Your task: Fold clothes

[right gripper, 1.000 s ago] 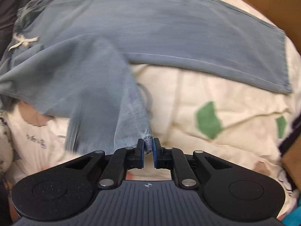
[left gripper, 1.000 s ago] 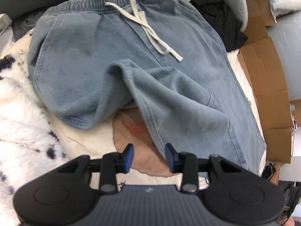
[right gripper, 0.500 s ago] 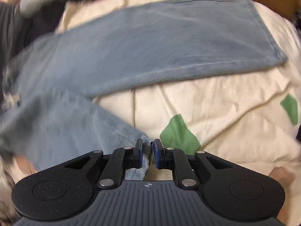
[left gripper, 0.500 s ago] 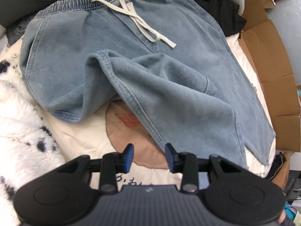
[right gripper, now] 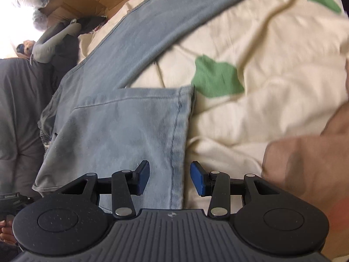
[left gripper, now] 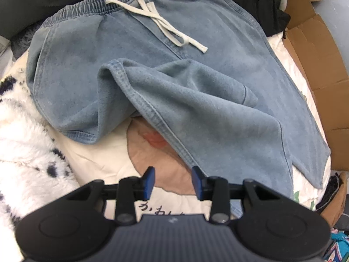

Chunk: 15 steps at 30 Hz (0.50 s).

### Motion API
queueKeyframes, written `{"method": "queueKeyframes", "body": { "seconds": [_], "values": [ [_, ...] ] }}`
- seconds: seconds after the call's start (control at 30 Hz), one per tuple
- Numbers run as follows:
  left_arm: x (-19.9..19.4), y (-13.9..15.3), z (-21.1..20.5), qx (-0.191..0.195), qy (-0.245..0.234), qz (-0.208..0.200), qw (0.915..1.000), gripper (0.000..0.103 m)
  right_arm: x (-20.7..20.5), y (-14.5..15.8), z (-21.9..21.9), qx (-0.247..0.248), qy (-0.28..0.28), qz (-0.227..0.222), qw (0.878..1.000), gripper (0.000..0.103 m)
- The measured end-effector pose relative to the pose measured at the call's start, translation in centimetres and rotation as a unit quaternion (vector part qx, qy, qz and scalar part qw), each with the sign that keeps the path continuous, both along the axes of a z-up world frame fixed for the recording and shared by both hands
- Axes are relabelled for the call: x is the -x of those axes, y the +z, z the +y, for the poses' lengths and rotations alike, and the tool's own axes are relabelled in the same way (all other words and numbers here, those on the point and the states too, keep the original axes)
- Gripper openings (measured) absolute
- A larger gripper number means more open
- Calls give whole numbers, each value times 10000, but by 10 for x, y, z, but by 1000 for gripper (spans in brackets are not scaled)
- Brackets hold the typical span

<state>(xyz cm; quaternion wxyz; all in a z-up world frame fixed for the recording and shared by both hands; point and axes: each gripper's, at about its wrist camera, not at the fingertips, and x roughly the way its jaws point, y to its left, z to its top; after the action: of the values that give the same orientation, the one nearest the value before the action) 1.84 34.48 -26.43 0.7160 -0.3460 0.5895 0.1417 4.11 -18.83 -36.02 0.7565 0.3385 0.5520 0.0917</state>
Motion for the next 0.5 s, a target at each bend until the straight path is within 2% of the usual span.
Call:
{"method": "queueKeyframes", "body": {
  "seconds": [0.1, 0.3, 0.5],
  "values": [
    [0, 5, -4, -114, -104, 5, 9999, 40, 5, -13, -3, -249, -121, -80, 9996, 49],
    [-1, 0, -7, -267, -42, 46, 9996, 42, -1, -33, -8, -1067, -308, -328, 9933, 49],
    [-5, -5, -6, -264, 174, 104, 9994, 42, -8, -29, -12, -1696, -97, -522, 9841, 47]
  ]
}}
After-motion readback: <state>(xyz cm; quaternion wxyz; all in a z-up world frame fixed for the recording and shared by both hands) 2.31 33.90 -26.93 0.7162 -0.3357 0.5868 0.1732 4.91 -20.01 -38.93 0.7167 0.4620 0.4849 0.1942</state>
